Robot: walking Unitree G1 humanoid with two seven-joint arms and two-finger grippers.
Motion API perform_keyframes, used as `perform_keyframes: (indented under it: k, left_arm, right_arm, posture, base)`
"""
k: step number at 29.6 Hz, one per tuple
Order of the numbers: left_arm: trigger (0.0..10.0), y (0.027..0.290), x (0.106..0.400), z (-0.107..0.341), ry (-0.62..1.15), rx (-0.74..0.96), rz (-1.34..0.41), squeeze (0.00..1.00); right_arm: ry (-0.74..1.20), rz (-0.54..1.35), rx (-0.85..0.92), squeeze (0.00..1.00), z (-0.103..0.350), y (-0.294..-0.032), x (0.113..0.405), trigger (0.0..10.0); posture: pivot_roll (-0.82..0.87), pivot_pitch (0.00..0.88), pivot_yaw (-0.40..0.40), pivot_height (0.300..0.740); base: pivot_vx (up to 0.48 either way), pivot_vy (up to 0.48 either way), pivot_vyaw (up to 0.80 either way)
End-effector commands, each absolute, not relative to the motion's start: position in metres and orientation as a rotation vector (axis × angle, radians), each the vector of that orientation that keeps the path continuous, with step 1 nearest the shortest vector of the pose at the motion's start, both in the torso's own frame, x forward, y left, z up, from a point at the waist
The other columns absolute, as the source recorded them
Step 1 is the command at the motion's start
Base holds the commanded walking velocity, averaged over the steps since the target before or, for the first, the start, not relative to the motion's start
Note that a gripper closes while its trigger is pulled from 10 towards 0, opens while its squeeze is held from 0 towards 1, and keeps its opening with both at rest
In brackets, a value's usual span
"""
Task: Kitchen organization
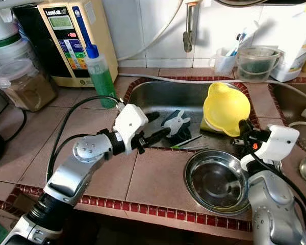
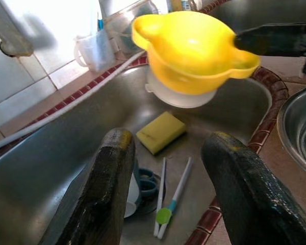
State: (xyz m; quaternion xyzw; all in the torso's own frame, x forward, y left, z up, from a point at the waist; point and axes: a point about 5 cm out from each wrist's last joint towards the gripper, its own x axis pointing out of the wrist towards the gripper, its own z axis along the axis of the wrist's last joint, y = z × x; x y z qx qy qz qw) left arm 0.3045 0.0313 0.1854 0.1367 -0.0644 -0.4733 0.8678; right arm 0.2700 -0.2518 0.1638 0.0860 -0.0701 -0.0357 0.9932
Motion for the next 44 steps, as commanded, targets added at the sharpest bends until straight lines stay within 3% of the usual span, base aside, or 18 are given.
perform_keyframes:
  k: [1,16,28,44]
  left_arm:
    - [10.0,0.033,0.304,0.181,-0.117,0.298,-0.983,0.00]
    - [10.0,0.030,0.301,0.182,-0.113,0.294,-0.997,0.00]
    - [10.0,0.030,0.301,0.182,-0.115,0.280,-0.996,0.00]
    - [10.0,0.027,0.303,0.182,-0.119,0.256,-0.978,0.00]
  right_arm:
    - [-0.128,-0.068,0.184,0.00,0.161,-0.253,0.271,10.0]
    - [-0.077,0.022,0.186,0.00,0.167,-0.249,0.272,10.0]
    - [-0.148,0.058,0.223,0.00,0.183,-0.249,0.272,10.0]
    - [-0.037,0.156,0.022,0.00,0.201,-0.256,0.260,10.0]
  posture:
    - [-0.23,0.084,0.144,0.703]
    - [-0.25,0.081,0.142,0.703]
    - [-0.25,0.085,0.137,0.703]
    - [-0.29,0.101,0.110,0.703]
  base:
    - [0.000,0.000,0.00]
    - [0.000,0.000,0.00]
    - [0.000,0.000,0.00]
    - [0.000,0.000,0.00]
